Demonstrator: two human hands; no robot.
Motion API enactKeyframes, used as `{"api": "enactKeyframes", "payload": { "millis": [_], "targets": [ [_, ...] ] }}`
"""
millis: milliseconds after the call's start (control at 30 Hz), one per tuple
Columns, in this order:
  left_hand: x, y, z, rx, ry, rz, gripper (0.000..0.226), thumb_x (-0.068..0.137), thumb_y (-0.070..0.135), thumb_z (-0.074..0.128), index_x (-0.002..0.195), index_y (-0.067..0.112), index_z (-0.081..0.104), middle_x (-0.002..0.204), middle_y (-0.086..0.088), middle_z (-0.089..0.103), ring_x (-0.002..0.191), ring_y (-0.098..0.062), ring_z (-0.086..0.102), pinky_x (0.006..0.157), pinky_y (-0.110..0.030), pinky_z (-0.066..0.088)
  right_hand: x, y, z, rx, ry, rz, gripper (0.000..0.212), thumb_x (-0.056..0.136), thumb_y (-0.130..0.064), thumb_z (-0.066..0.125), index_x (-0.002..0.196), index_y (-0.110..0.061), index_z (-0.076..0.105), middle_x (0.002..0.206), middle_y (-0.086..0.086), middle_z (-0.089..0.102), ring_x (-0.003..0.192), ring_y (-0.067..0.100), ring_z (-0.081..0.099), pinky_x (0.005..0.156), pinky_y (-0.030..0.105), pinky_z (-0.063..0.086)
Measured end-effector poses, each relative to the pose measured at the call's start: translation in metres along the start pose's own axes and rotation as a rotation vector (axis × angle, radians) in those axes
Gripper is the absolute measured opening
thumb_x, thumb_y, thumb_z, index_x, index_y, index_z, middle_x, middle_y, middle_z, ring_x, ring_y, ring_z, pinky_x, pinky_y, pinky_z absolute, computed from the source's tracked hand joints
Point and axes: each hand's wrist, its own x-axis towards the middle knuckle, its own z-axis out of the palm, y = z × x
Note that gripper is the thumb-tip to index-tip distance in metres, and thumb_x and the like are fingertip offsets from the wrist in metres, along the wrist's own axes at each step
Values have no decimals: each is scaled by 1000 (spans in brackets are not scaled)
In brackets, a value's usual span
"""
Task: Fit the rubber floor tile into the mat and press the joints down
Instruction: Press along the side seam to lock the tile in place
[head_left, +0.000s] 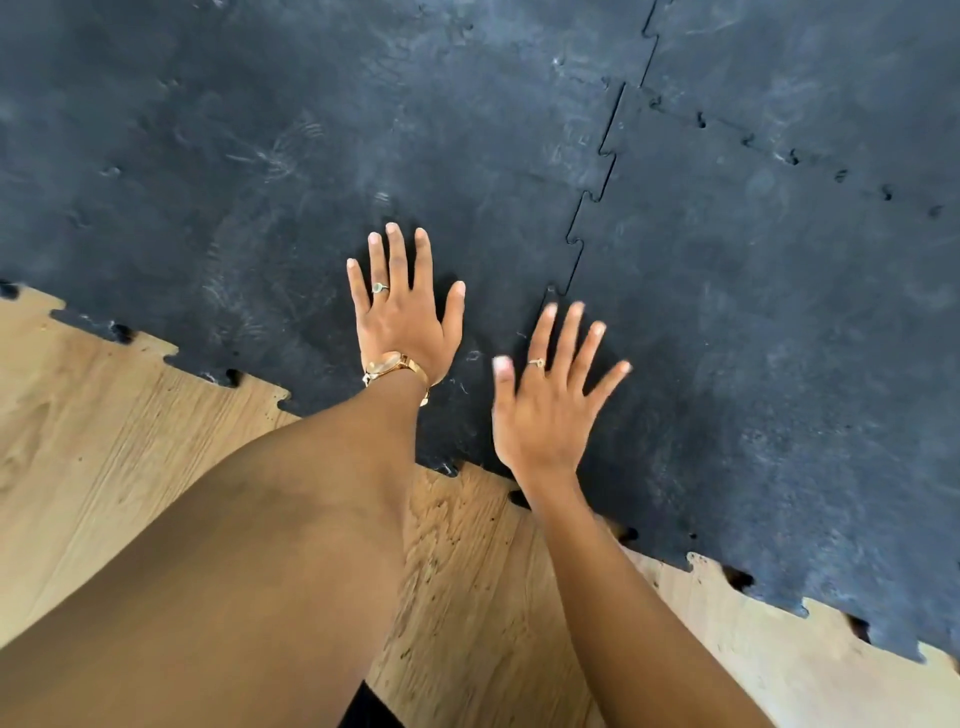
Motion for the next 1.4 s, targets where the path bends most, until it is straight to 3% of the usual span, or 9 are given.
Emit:
{"api": "enactKeyframes", "payload": {
  "millis": [100, 267, 433, 600, 667, 833, 1100, 1300, 1400],
  "targets": [
    [1, 1, -2, -12, 6, -2, 67, 98, 52, 15, 154, 16, 10, 161, -12, 7, 149, -30, 3, 120, -52, 1, -1, 10, 33, -82, -179, 51, 68, 98, -57, 3, 155, -20, 1, 163, 8, -7, 149, 31, -9, 112, 68, 1],
    [1, 1, -1, -24, 1, -6, 67, 98, 52, 15, 154, 16, 8, 162, -12, 5, 149, -30, 1, 120, -52, 0, 1, 11, 38, -116, -123, -1, 79, 94, -64, 4, 155, -14, 2, 163, 3, 0, 149, 28, -6, 114, 65, -3],
    [1, 0, -1, -19, -5, 2, 67, 98, 53, 14, 154, 17, 6, 162, -12, 3, 149, -30, -1, 119, -52, -2, 23, 10, 27, 21, -160, -11, 80, 92, -63, 2, 153, -12, -9, 162, 5, -13, 146, 24, -21, 114, 62, -9],
    [2, 1, -1, 5, -7, -2, 68, 97, 53, 10, 154, 17, 5, 162, -12, 3, 149, -30, 0, 120, -52, -1, 124, -26, -41, 215, 374, 25, 79, 97, -58, 21, 152, -2, 13, 160, 18, 12, 147, 39, 2, 116, 61, -2],
    [6, -1, 1, 11, 9, -5, 68, 97, 54, 10, 154, 17, 6, 162, -12, 4, 149, -30, 1, 120, -52, 0, 141, -29, -43, 193, 497, 27, 77, 96, -55, 21, 151, -2, 19, 159, 20, 17, 147, 41, 7, 117, 61, -2],
    [3, 1, 0, 59, 6, 3, 68, 98, 53, 11, 154, 16, 5, 161, -13, 4, 149, -31, 2, 120, -53, 2, 114, 9, 42, -68, -42, -1, 74, 97, -61, 7, 155, -15, 0, 162, 11, -7, 148, 32, -9, 113, 66, 0],
    [2, 0, -3, 33, -27, -10, 68, 98, 53, 12, 154, 16, 3, 162, -13, 2, 149, -31, -1, 120, -52, 0, 112, 6, 37, -67, -113, 24, 77, 95, -62, 1, 154, -13, -5, 163, 6, -7, 148, 26, -13, 116, 61, -5],
    [2, 0, -1, -13, -20, -15, 68, 98, 53, 17, 154, 17, 7, 162, -12, 5, 149, -30, 1, 120, -52, -1, -36, 7, 27, -52, -150, -11, 73, 100, -57, 13, 154, -8, 13, 162, 8, 9, 150, 25, 2, 119, 56, 6],
    [1, 1, -1, -17, -18, -11, 68, 98, 52, 18, 154, 17, 8, 161, -12, 6, 149, -30, 2, 120, -52, 0, -52, 11, 31, -104, -165, -5, 73, 99, -57, 16, 153, -8, 18, 162, 9, 12, 149, 28, 6, 117, 59, 8]
  ]
}}
